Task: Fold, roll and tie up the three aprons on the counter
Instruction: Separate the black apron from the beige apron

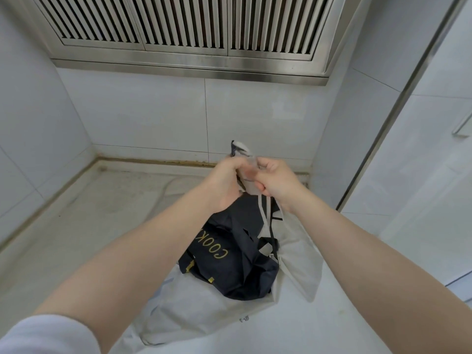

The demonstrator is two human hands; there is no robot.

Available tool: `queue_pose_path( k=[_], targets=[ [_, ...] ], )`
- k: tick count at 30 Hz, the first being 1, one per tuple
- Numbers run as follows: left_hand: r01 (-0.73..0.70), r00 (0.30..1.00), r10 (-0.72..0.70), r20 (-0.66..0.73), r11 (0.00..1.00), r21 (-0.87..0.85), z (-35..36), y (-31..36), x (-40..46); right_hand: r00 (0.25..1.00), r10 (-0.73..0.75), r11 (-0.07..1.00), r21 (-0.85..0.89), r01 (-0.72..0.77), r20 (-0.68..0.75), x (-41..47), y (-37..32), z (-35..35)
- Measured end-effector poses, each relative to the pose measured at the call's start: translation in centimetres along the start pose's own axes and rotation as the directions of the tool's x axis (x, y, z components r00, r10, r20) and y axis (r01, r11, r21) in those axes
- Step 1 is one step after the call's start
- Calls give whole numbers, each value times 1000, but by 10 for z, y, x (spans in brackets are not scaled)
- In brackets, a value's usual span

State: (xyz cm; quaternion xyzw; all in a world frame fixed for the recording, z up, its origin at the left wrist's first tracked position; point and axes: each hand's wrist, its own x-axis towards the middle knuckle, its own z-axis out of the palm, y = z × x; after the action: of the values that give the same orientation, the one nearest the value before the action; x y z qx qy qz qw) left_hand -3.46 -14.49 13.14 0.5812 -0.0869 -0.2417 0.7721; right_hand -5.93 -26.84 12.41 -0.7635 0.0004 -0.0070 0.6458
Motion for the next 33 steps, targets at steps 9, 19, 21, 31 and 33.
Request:
queue_pose_path(
  k=[9,19,21,31,33],
  targets=[
    [-21,994,15,-106,998,-54,-5,-12,4,952,44,949,-311,55,304,-1,-13,-9],
    [233,928,-283,242,948,215,-31,-14,-8,933,229,785,-619,-8,278,-2,-18,-65],
    [251,899,-310,308,943,219,-38,-13,-10,912,252,846,-531,-45,323,-5,-13,-67],
    [412,890,-320,-325,871,268,-27,-33,-6,989,-111,605,-783,146,99,-4,23,-25],
    [444,892,-437,-113,895,38,-18,-30,-8,976,-185,375,-910,175,112,-4,28,-12]
  ],
)
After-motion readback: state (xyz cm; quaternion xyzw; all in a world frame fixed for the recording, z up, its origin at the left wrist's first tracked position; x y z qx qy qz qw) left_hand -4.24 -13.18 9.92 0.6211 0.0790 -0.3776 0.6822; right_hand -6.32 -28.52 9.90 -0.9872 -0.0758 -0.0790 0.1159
